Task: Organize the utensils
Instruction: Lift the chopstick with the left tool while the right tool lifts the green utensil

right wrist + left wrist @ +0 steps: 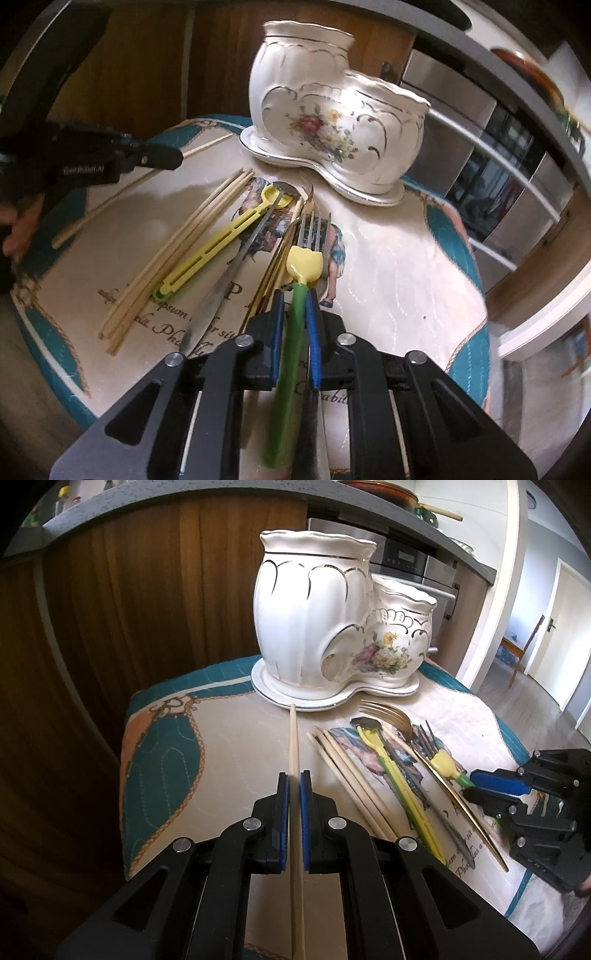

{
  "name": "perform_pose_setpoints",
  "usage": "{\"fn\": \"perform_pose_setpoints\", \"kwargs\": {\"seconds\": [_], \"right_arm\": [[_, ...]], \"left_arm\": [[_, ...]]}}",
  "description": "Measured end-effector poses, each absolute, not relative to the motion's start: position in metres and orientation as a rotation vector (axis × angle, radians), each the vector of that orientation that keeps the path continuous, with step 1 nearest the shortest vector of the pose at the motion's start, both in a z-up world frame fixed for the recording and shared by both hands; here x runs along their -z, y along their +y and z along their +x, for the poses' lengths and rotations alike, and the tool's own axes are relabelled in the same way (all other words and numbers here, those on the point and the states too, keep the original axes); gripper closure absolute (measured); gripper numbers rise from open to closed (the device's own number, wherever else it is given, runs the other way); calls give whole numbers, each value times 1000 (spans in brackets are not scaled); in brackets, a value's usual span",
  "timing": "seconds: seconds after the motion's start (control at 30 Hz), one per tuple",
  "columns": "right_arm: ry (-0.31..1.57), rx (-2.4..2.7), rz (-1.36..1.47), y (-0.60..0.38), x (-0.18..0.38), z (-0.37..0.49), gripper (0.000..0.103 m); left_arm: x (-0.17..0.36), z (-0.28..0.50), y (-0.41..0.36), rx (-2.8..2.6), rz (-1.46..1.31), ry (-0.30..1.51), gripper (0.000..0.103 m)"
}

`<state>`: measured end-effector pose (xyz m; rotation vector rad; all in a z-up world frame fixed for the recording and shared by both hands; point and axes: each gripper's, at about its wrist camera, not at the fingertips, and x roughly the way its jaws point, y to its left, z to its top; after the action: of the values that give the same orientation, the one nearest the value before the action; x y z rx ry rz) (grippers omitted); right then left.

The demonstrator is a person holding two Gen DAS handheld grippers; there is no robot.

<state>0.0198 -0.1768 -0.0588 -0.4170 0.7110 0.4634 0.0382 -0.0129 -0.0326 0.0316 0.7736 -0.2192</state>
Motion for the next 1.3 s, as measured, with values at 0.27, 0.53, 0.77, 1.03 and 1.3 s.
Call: {"fn": "perform_pose_setpoints", "kwargs": {"seconds": [0.27, 0.53, 0.77, 1.03, 1.3], "right_arm": [[696, -530, -280, -193, 42, 20, 96], [648, -571, -193, -203, 24, 22, 103], [758, -532, -301, -192, 41, 31, 84], [786, -496, -370, -182, 58, 38, 87], [744, -497, -372, -184, 52, 32, 88]], "left_arm": [[27, 34, -12, 237, 11, 752, 97], [8, 24, -5, 272, -42, 654, 97], [13, 29, -7, 284, -38, 685, 97], [14, 29, -5, 283, -32, 685, 97], [14, 28, -7, 286, -26, 685, 97]]}}
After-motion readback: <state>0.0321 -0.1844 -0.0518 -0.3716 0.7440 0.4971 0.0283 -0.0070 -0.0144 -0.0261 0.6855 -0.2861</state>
